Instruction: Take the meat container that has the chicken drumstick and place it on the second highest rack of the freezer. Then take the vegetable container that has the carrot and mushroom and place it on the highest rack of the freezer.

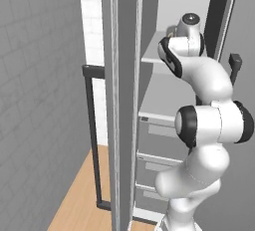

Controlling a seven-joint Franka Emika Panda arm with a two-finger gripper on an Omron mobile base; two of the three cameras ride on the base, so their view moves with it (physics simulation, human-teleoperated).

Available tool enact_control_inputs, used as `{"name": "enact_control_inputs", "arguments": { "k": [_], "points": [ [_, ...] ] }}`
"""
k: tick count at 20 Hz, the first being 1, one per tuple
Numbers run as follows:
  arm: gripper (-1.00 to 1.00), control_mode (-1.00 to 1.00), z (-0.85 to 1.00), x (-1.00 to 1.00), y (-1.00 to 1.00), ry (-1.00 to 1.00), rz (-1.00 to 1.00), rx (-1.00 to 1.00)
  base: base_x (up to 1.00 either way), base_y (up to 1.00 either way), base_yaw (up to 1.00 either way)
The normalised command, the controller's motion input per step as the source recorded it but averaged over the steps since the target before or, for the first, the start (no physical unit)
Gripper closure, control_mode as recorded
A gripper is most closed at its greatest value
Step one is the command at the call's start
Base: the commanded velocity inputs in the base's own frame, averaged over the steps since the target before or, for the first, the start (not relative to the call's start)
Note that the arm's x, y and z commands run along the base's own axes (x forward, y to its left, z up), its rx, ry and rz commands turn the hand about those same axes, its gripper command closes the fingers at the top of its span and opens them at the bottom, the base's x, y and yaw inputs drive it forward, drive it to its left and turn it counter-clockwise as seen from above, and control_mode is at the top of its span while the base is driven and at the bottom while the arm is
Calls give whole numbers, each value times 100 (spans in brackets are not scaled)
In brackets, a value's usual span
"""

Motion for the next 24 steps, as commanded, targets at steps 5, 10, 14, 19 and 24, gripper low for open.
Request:
{"name": "enact_control_inputs", "arguments": {
  "k": [5, 10, 14, 19, 24],
  "points": [
    [-100, -100, -6, 9, -6, 0, 0, 0, 0, 0, 0],
    [-100, -100, 0, -6, -4, -7, 0, 0, 0, 0, 0],
    [-100, -100, 0, -30, 0, -16, 0, -2, 0, 0, 0],
    [-100, -100, 0, -42, 10, -19, 0, -5, 0, 0, 0],
    [-100, -100, 43, -61, 9, -9, 0, -1, 0, 0, 0]
  ]
}}
